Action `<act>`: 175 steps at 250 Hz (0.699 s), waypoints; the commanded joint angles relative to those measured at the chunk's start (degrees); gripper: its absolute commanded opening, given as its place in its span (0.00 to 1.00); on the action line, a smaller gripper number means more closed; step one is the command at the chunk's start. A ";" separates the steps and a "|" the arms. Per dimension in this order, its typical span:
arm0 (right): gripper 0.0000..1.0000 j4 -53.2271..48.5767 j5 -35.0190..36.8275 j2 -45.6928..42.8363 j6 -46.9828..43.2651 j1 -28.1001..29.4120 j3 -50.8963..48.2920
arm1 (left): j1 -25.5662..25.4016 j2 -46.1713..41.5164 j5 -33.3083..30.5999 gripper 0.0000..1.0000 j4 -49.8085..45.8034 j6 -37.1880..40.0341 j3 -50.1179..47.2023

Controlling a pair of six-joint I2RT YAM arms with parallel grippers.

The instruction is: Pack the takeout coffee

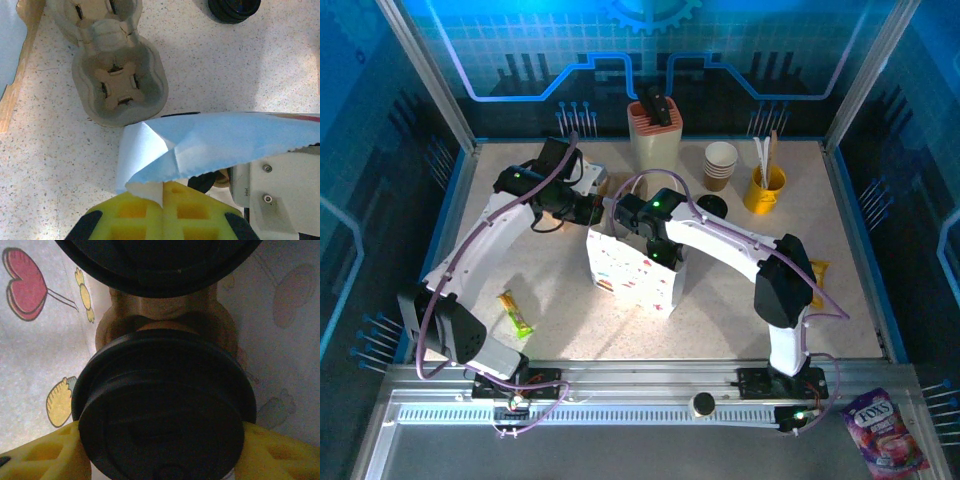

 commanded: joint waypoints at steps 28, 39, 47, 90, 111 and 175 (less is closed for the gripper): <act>0.42 -2.64 -0.23 1.68 -0.20 -0.74 -0.13 | 0.41 -0.39 -0.05 0.00 -1.10 1.14 -1.22; 0.42 -2.73 -0.21 1.67 -0.20 -0.72 -0.06 | 0.29 -0.32 -0.10 0.00 -1.07 1.08 -1.26; 0.42 -2.74 -0.22 1.67 -0.25 -0.74 -0.06 | 0.37 -0.36 -0.09 0.00 -1.08 1.15 -1.33; 0.42 -2.69 -0.24 1.76 -0.13 -0.82 -0.07 | 0.31 -0.26 0.02 0.00 -1.03 1.10 -1.28; 0.42 -2.68 -0.22 1.85 -0.15 -0.83 -0.09 | 0.36 -0.18 0.09 0.00 -1.08 1.04 -1.20; 0.42 -2.40 -0.38 1.92 -0.25 -0.88 -0.41 | 0.39 -0.22 0.01 0.00 -1.07 0.98 -1.33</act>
